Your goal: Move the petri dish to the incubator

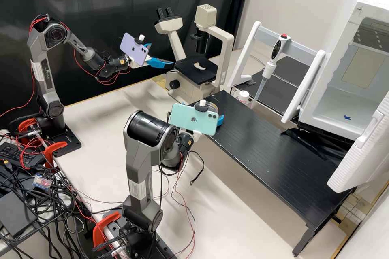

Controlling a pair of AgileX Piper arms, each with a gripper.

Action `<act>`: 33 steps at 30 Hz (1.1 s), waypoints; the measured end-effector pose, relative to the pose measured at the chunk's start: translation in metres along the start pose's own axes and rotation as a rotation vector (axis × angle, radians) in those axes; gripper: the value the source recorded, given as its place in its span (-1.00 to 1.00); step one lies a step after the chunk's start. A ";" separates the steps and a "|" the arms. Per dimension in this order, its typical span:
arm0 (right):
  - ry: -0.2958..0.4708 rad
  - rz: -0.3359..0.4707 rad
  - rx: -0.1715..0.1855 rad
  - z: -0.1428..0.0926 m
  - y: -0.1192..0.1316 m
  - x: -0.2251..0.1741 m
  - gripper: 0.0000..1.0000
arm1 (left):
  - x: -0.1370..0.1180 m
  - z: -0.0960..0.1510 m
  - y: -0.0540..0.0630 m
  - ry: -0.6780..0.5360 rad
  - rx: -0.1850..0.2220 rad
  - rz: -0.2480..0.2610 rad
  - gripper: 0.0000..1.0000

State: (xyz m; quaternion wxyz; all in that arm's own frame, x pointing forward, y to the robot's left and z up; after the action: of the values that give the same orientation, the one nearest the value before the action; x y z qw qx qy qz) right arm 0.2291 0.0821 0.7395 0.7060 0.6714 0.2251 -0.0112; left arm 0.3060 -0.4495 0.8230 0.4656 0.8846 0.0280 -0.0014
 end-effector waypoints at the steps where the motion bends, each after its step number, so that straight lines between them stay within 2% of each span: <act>1: -0.002 0.001 0.003 0.001 0.000 0.000 1.00 | 0.000 0.000 0.000 0.000 0.000 0.000 1.00; 4: -0.006 0.000 0.009 0.003 0.001 0.000 1.00 | 0.000 0.000 0.000 0.000 0.000 0.000 1.00; 5: -0.006 -0.001 0.009 0.003 0.001 0.000 -1.00 | 0.000 0.000 0.000 0.000 0.000 0.000 1.00; 15: 0.011 -0.001 0.020 0.004 0.006 0.002 -1.00 | 0.000 0.000 0.000 0.000 0.000 0.000 1.00; 17: 0.009 -0.001 0.033 0.004 0.007 0.003 -1.00 | 0.000 0.000 0.000 0.000 0.000 0.000 1.00; 33: -0.001 -0.007 0.032 0.003 0.009 0.004 -1.00 | 0.000 0.000 0.000 0.000 0.000 0.000 1.00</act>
State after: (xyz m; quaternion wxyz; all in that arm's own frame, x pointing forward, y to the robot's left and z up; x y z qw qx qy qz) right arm 0.2367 0.0812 0.7465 0.6953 0.6817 0.2270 -0.0174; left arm 0.3060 -0.4495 0.8230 0.4656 0.8846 0.0280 -0.0014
